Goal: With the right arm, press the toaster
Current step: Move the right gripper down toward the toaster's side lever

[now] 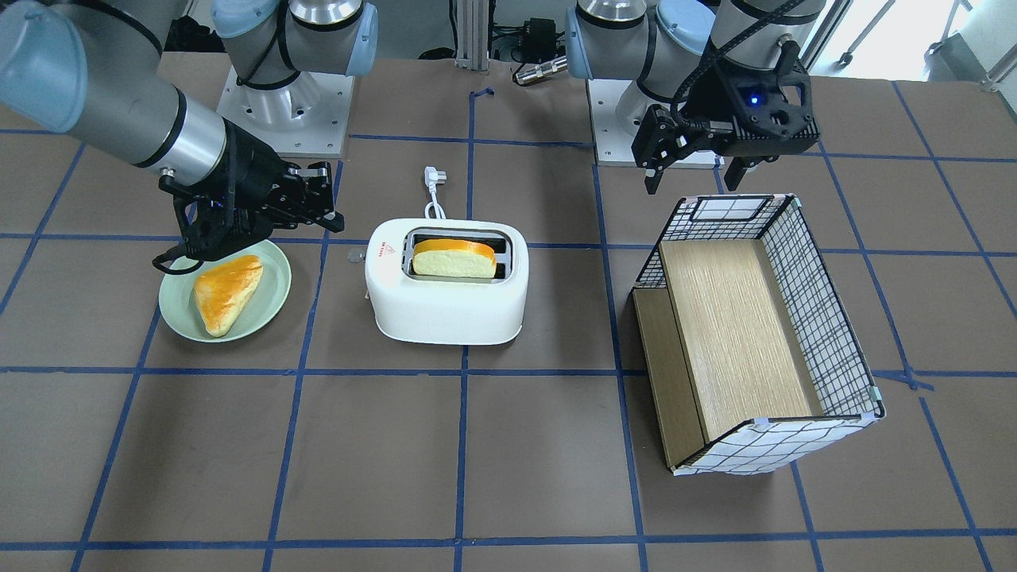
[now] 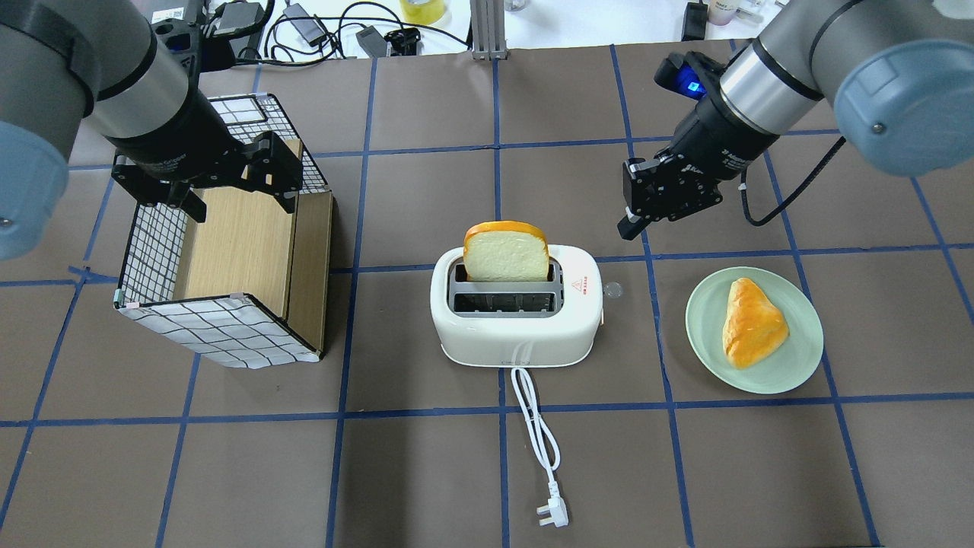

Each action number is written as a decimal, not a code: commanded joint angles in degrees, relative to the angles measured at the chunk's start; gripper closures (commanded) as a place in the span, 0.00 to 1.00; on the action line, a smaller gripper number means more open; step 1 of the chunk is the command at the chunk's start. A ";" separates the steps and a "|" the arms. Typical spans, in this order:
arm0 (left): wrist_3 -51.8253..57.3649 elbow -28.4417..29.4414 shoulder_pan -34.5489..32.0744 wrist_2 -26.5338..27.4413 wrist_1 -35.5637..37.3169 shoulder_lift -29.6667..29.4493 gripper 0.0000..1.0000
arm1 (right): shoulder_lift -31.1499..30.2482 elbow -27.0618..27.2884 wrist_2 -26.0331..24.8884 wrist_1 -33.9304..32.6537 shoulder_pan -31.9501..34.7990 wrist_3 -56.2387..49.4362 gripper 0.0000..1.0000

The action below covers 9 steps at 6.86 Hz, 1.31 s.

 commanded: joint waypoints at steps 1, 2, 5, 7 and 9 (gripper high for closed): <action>0.00 0.00 0.00 0.02 0.00 0.00 0.00 | 3.24 4.78 9.14 1.97 -3.90 -1.34 1.00; 0.00 0.00 0.00 0.02 0.00 0.00 0.00 | 3.87 5.06 9.19 1.73 -4.43 -1.34 1.00; 0.00 0.00 0.00 0.02 0.00 0.00 0.00 | 4.93 8.66 9.72 -0.63 -4.43 -1.43 1.00; 0.00 0.00 0.00 -0.07 0.00 0.00 0.00 | 4.93 10.59 9.37 -2.22 -4.43 -1.70 1.00; 0.00 0.00 0.00 -0.07 0.00 0.00 0.00 | 5.02 11.74 9.11 -3.37 -4.43 -1.70 1.00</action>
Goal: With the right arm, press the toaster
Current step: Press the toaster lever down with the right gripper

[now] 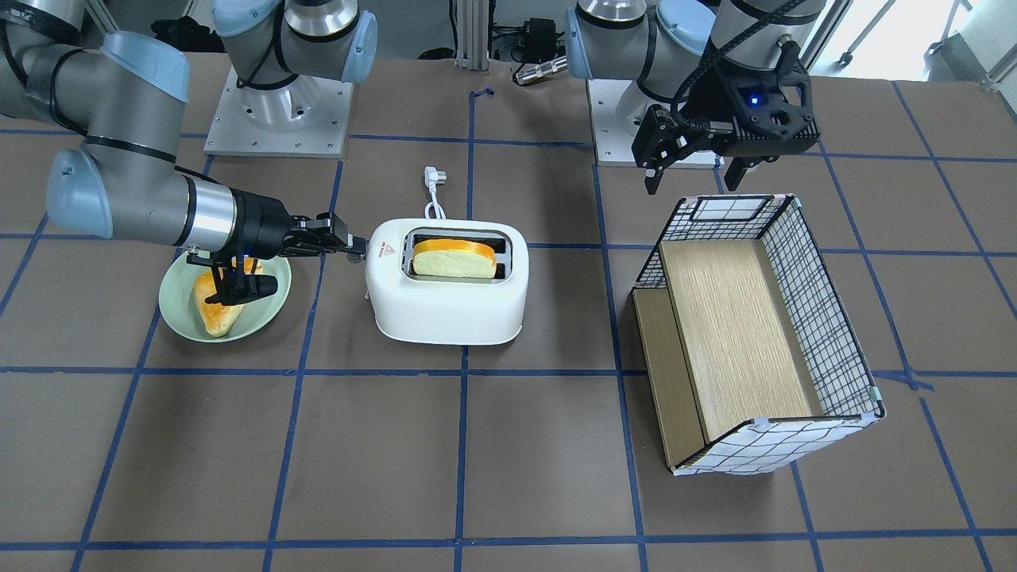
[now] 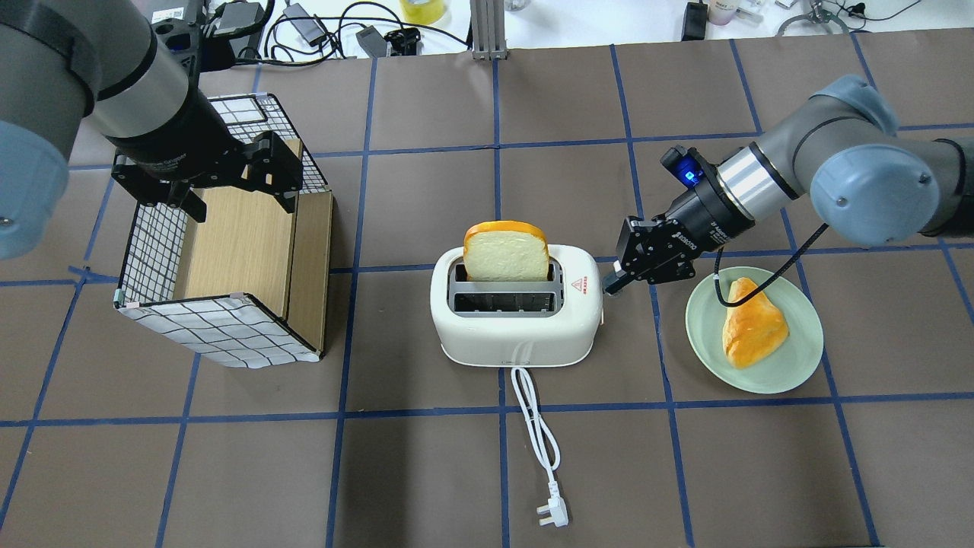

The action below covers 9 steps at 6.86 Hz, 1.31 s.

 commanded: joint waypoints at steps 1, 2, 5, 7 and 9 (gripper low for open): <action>0.00 0.00 0.00 0.03 0.00 0.00 0.00 | 0.07 0.64 -0.18 -0.75 -0.09 -0.01 1.00; 0.00 0.00 0.00 0.04 0.00 0.00 0.00 | 0.16 0.64 -0.18 -1.19 -0.09 0.08 1.00; 0.00 0.00 0.00 0.04 0.00 0.00 0.00 | 0.51 0.73 -0.18 -1.46 -0.09 0.08 1.00; 0.00 0.00 0.00 0.04 0.00 0.00 0.00 | 1.83 1.34 -0.45 -3.82 -0.09 0.08 1.00; 0.00 0.00 0.00 0.04 0.00 0.00 0.00 | 3.23 2.57 -0.45 -7.33 -0.09 0.08 1.00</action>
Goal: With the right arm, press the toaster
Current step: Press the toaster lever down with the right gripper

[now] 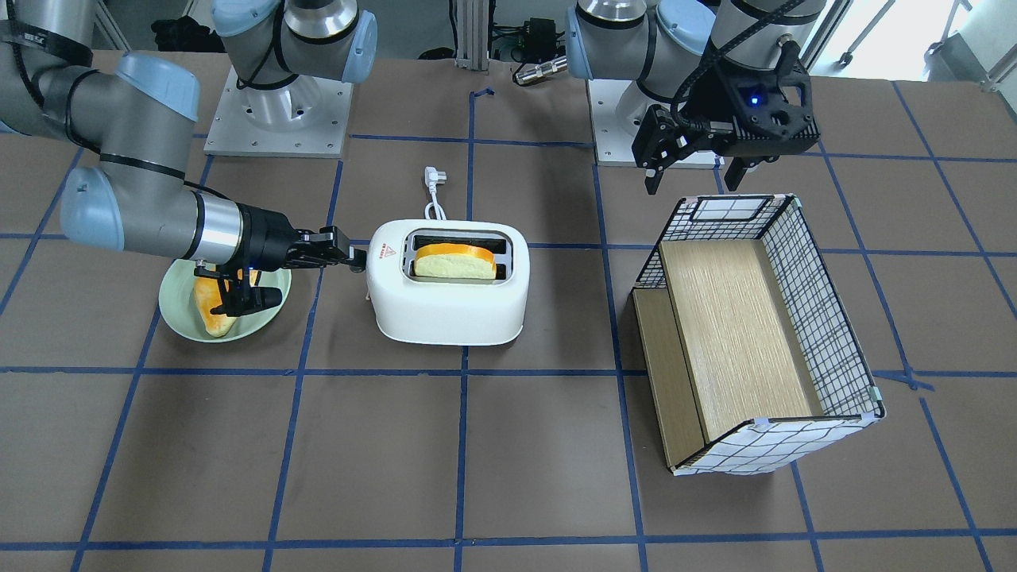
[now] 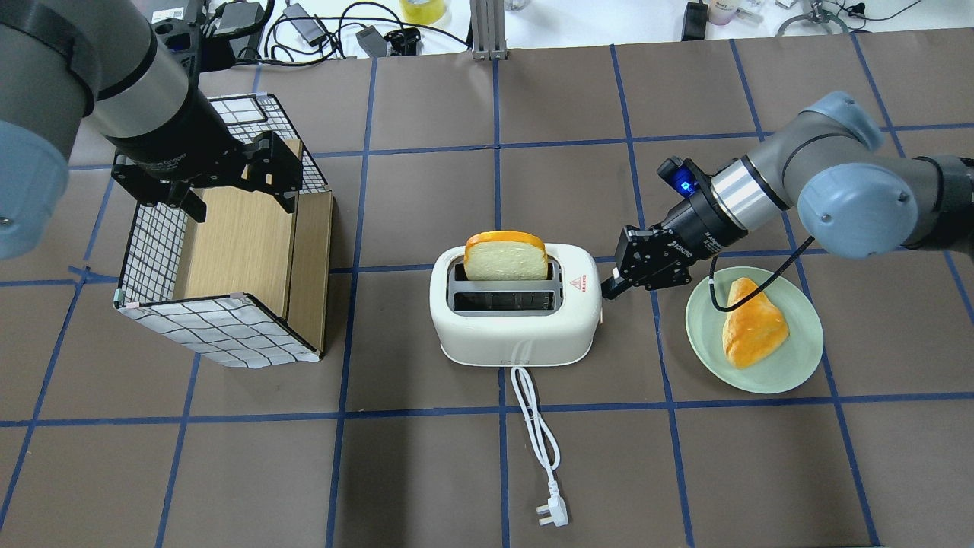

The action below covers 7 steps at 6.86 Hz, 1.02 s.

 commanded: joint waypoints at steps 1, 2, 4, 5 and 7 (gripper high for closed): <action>0.00 0.00 0.00 0.00 0.00 0.00 0.00 | 1.48 1.42 -0.02 -3.99 0.00 0.00 1.00; 0.00 0.00 0.09 -0.09 0.00 0.00 0.00 | 2.45 2.12 -0.36 -5.48 0.00 -0.09 1.00; 0.00 0.00 0.00 0.00 0.00 0.00 0.00 | 2.98 2.91 -1.16 -8.30 0.00 0.00 1.00; 0.00 0.00 0.00 0.00 0.00 0.00 0.00 | 3.24 3.00 -1.16 -8.75 0.00 0.00 1.00; 0.00 0.00 0.00 0.00 0.00 0.00 0.00 | 2.64 2.83 -1.33 -8.75 0.00 0.96 1.00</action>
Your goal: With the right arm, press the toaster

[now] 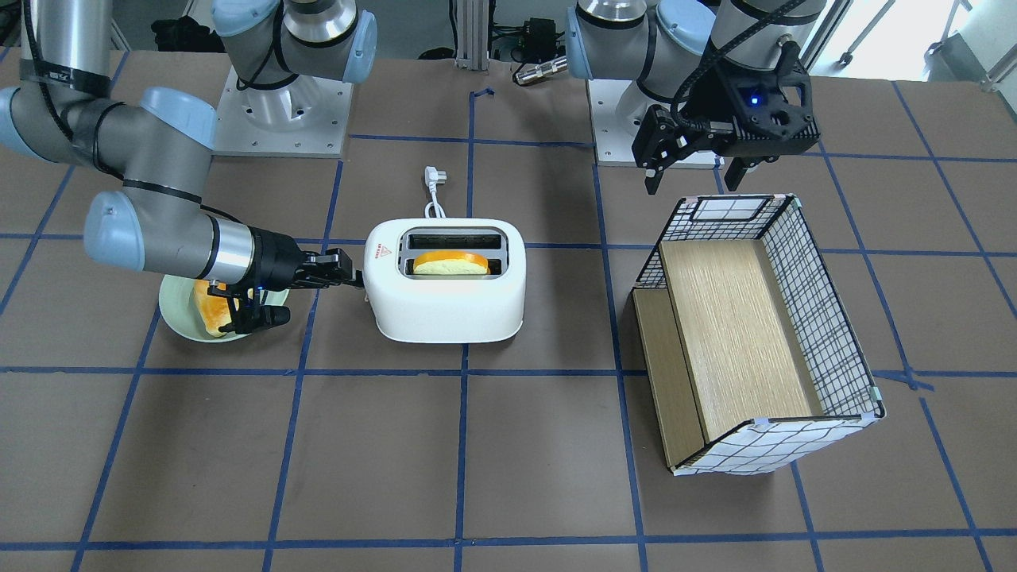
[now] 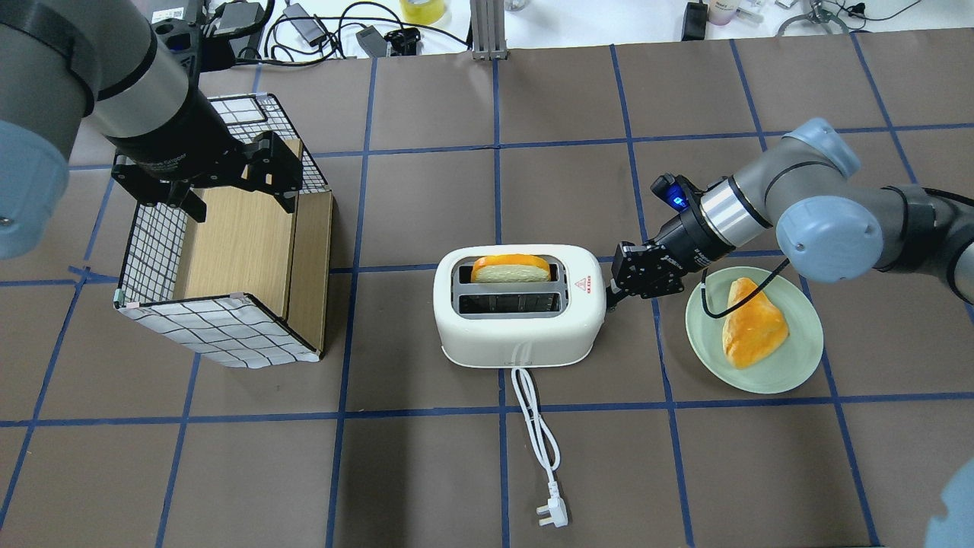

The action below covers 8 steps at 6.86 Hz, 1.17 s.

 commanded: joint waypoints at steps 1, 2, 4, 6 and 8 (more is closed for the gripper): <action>0.00 0.00 0.00 0.00 0.00 0.00 0.00 | -2.17 -1.06 -3.45 0.20 0.00 4.41 1.00; 0.00 0.00 0.00 0.00 0.00 0.00 0.00 | -4.88 -3.86 -6.53 1.25 0.17 8.89 1.00; 0.00 0.00 0.00 0.00 0.00 0.00 0.00 | -8.76 -11.66 -13.30 7.99 0.52 12.35 1.00; 0.00 0.00 0.00 -0.08 0.00 0.00 0.00 | -10.27 -23.33 -22.06 15.98 1.57 13.41 1.00; 0.00 0.00 0.00 0.00 0.00 0.00 0.00 | -10.18 -33.12 -33.41 21.38 7.78 18.83 1.00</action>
